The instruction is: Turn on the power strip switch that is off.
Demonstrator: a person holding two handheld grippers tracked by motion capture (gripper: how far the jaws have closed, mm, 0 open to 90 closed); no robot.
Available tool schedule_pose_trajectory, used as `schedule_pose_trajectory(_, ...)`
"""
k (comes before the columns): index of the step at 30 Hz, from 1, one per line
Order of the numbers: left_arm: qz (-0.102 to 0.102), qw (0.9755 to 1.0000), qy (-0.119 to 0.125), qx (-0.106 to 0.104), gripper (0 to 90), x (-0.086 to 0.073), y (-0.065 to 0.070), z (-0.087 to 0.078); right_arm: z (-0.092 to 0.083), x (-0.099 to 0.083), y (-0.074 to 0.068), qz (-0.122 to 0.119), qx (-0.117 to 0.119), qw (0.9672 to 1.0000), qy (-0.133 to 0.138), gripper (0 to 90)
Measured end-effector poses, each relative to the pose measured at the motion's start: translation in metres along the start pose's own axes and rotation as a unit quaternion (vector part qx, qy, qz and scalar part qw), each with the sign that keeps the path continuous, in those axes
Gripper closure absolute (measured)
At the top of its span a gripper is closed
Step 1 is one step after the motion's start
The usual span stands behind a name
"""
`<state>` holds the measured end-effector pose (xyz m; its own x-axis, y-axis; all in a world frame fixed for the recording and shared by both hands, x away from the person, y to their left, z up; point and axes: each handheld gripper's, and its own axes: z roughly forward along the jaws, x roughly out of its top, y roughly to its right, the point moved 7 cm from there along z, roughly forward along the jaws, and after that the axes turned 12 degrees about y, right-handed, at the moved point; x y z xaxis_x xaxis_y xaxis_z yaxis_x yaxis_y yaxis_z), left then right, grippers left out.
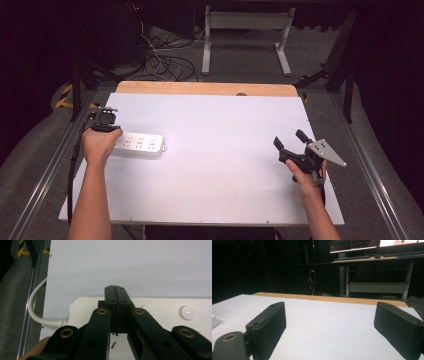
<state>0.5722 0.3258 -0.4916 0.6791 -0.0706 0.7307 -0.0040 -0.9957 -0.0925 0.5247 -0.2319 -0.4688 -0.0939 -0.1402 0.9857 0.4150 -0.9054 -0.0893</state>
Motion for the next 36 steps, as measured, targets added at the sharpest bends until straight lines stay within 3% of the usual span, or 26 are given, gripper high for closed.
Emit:
schedule_pose_trajectory(2, 0.001, 0.9999, -0.013, 0.008, 89.6, -0.004, -0.002, 0.003, -0.001, -0.001, 0.001, 0.0, -0.002, 1.0, -0.003, 12.2)
schedule_pose_trajectory(8, -0.003, 1.0, -0.008, 0.002, 89.0, -0.003, -0.002, 0.005, -0.002, 0.0, 0.001, 0.008, 0.0, 1.0, -0.003, 12.6)
schedule_pose_trajectory(10, 0.004, 1.0, -0.003, 0.006, 89.1, -0.003, 0.0, 0.006, -0.002, 0.0, 0.002, 0.008, -0.001, 1.0, -0.003, 12.7)
schedule_pose_trajectory(12, 0.0, 0.9997, -0.013, -0.019, 89.7, -0.004, 0.006, 0.005, -0.002, 0.0, 0.001, 0.007, -0.001, 1.0, -0.003, 12.9)
schedule_pose_trajectory(17, 0.017, 0.9998, -0.01, 0.0, 89.7, -0.004, 0.009, 0.005, -0.002, 0.001, 0.0, 0.007, 0.0, 1.0, -0.001, 12.9)
schedule_pose_trajectory(20, 0.01, 1.0, -0.002, 0.001, 89.4, -0.004, 0.007, 0.005, -0.003, 0.003, 0.002, 0.01, -0.002, 0.9999, 0.002, 12.9)
schedule_pose_trajectory(21, 0.011, 0.9998, -0.002, 0.017, 89.4, -0.004, 0.003, 0.005, -0.003, 0.003, 0.002, 0.01, -0.002, 0.9999, 0.002, 12.9)
schedule_pose_trajectory(25, -0.015, 0.9998, -0.013, 0.006, 89.7, -0.007, -0.01, 0.004, -0.003, 0.002, 0.004, 0.012, -0.006, 0.9999, 0.001, 13.0)
schedule_pose_trajectory(36, -0.017, 0.9998, 0.012, -0.007, 89.0, -0.006, -0.012, 0.005, -0.001, 0.0, 0.0, 0.011, -0.001, 0.9999, -0.003, 13.2)
